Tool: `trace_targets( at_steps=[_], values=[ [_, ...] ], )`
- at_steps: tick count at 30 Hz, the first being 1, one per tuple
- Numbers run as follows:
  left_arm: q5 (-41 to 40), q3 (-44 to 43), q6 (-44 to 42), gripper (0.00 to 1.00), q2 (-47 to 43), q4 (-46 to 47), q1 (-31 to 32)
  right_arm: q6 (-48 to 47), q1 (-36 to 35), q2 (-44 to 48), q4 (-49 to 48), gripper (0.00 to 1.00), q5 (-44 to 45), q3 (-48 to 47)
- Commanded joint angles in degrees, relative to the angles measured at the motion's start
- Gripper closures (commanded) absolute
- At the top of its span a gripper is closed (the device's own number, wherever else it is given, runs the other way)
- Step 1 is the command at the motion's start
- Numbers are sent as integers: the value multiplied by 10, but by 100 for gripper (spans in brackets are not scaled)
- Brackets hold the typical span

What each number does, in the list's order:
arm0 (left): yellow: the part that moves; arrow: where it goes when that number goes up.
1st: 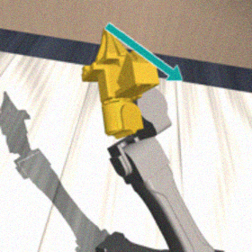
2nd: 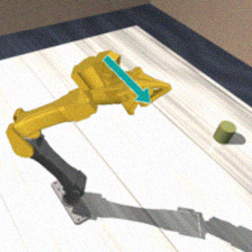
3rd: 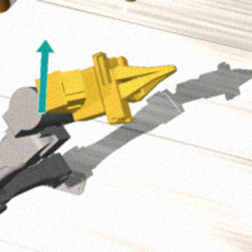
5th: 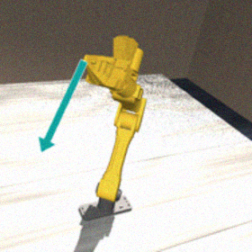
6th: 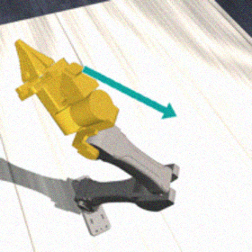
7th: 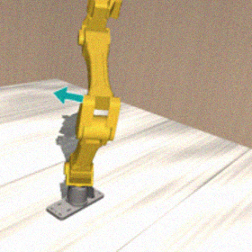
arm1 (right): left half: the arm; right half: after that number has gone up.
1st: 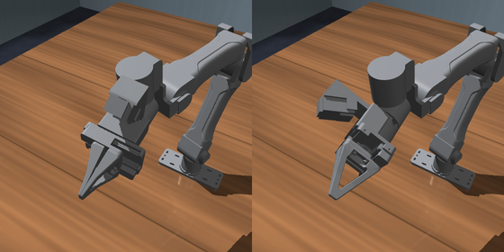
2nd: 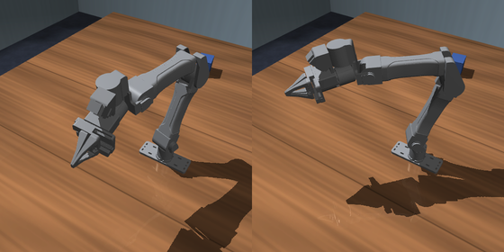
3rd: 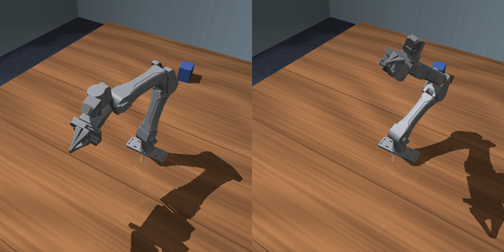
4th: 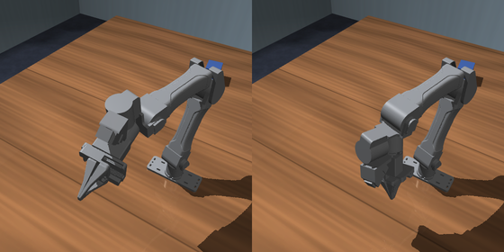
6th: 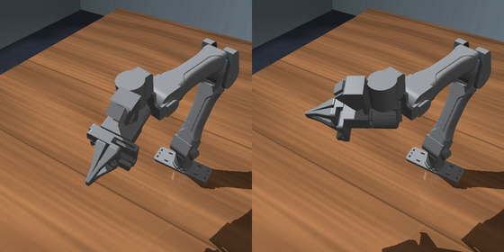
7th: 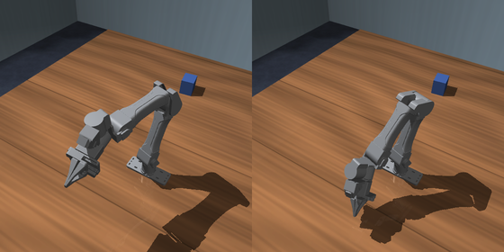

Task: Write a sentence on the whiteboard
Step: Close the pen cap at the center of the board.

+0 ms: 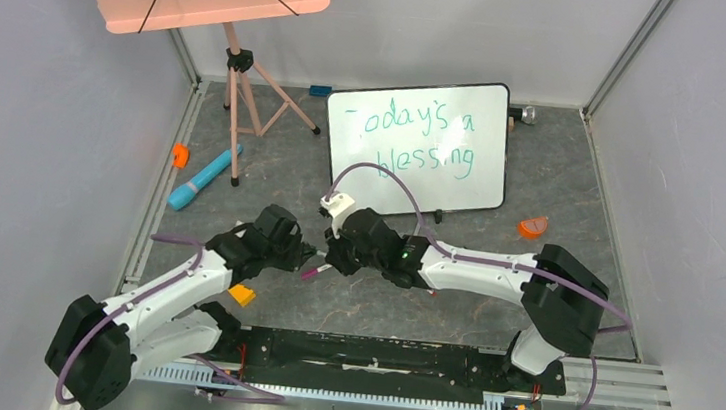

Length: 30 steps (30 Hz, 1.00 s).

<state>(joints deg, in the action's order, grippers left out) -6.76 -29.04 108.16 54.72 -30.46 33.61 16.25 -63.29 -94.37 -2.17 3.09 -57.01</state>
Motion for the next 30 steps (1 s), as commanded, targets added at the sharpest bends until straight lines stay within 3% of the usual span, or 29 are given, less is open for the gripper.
trace_targets(
  at_steps=[1,5,12,18,21,25,30],
  values=[
    [161,4,39,98,4,141,62,-35,6,-12,-10,100,52,-37],
    [165,31,45,98,35,184,67,-47,6,3,49,100,62,-10],
    [213,82,73,98,123,358,68,-98,6,-17,184,100,86,-95],
    [207,67,83,98,143,383,67,-133,8,-60,254,100,90,-202],
    [197,34,69,98,129,327,67,-140,16,-66,267,100,85,-232],
    [173,38,66,97,109,270,66,-141,25,-67,273,100,73,-240],
    [157,115,105,98,134,327,66,-133,28,-107,245,100,37,-191]
  ],
)
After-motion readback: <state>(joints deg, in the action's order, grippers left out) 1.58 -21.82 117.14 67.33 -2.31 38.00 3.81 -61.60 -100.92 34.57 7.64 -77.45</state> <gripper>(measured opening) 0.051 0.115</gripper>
